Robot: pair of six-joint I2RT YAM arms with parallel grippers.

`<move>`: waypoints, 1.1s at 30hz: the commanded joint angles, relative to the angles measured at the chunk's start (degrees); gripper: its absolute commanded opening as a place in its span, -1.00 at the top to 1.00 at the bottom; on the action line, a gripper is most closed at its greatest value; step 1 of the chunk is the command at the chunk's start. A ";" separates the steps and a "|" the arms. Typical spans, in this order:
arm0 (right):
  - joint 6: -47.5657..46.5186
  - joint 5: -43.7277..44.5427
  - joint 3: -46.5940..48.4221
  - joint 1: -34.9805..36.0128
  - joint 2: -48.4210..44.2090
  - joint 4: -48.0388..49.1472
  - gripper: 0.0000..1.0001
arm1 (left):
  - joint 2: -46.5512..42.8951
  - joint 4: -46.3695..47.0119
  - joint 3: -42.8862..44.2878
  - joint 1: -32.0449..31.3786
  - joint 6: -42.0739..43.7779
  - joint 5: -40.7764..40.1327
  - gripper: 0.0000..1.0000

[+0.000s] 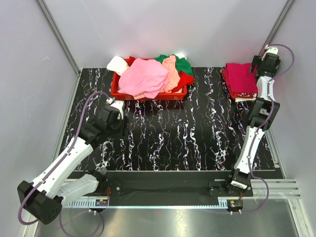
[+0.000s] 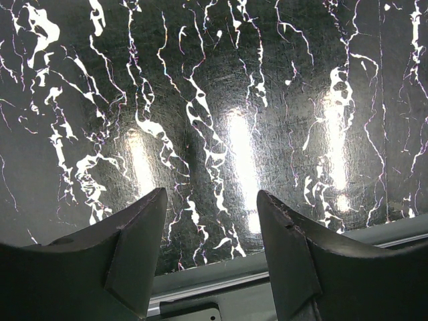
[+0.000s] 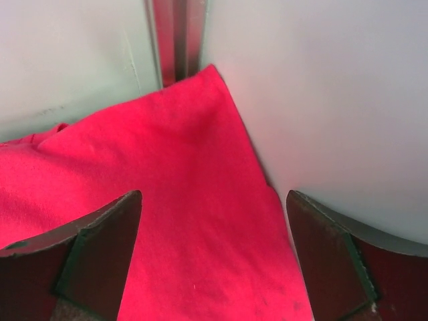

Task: Fold and stack the t-shirts
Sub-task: Neatly place the folded tshirt to the corner

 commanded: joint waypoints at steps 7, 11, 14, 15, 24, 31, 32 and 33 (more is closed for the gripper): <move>1.70 11.22 -19.24 5.93 -23.18 2.15 -0.98 | -2.33 2.05 -0.15 0.27 0.57 0.68 -0.23; 8.53 15.27 -34.26 11.65 -28.72 0.49 -0.99 | -3.38 2.14 -0.15 0.19 0.57 0.94 -0.23; 16.97 15.10 -40.88 12.97 -30.49 -0.75 -0.98 | -4.00 2.22 -0.24 0.19 0.57 0.85 -0.23; 19.86 15.36 -43.94 12.89 -31.19 -1.36 -0.97 | -4.44 2.14 -0.24 0.18 0.57 0.85 -0.23; 19.10 14.48 -46.44 11.83 -27.51 -5.04 -0.93 | -3.91 1.70 -0.07 0.18 0.04 -0.55 -0.22; 19.98 9.22 -33.53 10.51 -17.76 -13.84 -0.86 | -3.30 1.52 -0.15 0.18 -0.22 -1.60 -0.23; 19.63 7.12 -31.86 10.60 -16.71 -13.76 -0.84 | -3.04 1.52 -0.07 0.18 -0.22 -1.61 -0.23; 19.28 6.14 -31.32 10.69 -16.26 -13.76 -0.83 | -3.04 1.52 -0.07 0.27 -0.22 -1.69 -0.23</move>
